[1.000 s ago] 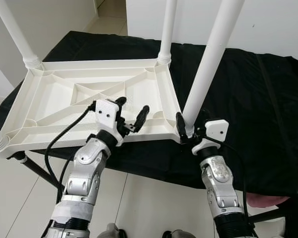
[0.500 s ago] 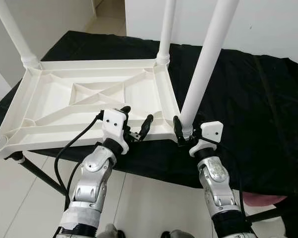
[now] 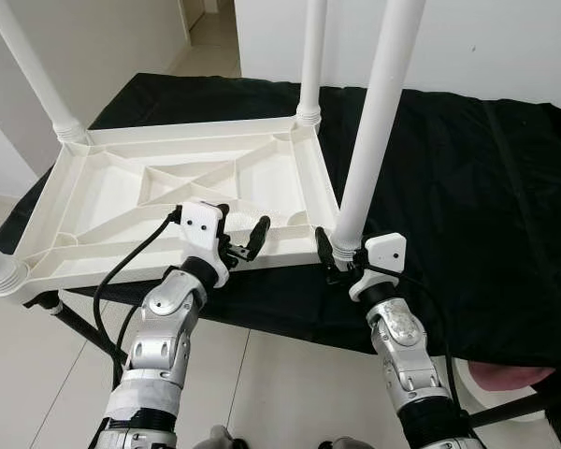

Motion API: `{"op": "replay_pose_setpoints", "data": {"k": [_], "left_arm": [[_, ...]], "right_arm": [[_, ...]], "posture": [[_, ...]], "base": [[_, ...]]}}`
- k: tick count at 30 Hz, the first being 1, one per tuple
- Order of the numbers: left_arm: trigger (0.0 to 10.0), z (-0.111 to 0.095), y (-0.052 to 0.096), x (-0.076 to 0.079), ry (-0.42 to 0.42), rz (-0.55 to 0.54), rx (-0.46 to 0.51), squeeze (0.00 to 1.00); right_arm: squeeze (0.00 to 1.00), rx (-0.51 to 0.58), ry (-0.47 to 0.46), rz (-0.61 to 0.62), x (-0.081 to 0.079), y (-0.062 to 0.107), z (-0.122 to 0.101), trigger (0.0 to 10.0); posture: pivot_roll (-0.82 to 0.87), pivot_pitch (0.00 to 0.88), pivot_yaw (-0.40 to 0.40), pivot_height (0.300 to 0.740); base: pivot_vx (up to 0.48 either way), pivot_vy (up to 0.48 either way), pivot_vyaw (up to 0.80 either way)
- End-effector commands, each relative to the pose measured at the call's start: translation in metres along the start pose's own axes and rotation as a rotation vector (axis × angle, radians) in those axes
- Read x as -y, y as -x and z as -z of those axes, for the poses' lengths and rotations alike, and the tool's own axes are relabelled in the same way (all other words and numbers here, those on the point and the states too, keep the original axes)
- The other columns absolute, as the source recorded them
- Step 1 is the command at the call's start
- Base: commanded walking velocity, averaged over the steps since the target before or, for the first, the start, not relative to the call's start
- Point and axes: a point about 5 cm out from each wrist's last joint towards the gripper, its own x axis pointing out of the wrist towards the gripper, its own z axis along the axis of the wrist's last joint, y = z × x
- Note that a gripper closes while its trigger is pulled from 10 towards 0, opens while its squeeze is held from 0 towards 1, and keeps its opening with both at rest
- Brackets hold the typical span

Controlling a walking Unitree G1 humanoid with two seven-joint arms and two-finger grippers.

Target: Building children table

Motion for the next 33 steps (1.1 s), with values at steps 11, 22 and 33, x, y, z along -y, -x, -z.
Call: {"op": "replay_pose_setpoints", "data": {"k": [11,22,33], "left_arm": [[10.0,-0.002,0.007,-0.017,0.073,-0.425,0.047,0.0],[10.0,-0.008,0.01,-0.019,0.013,-0.352,0.077,0.0],[10.0,-0.008,0.017,0.029,-0.084,0.186,0.009,0.0]], "right_arm": [[0.0,-0.063,0.01,0.223,0.009,-0.003,-0.002,10.0],[0.0,-0.028,-0.051,0.147,0.004,-0.006,-0.009,10.0],[0.0,-0.055,-0.046,-0.028,0.008,-0.009,-0.013,10.0]], "posture": [[-0.09,0.05,0.075,0.74],[-0.08,0.053,0.07,0.74],[-0.08,0.066,0.054,0.74]], "base": [[0.0,0.0,0.0],[0.0,0.0,0.0],[0.0,0.0,0.0]]}}
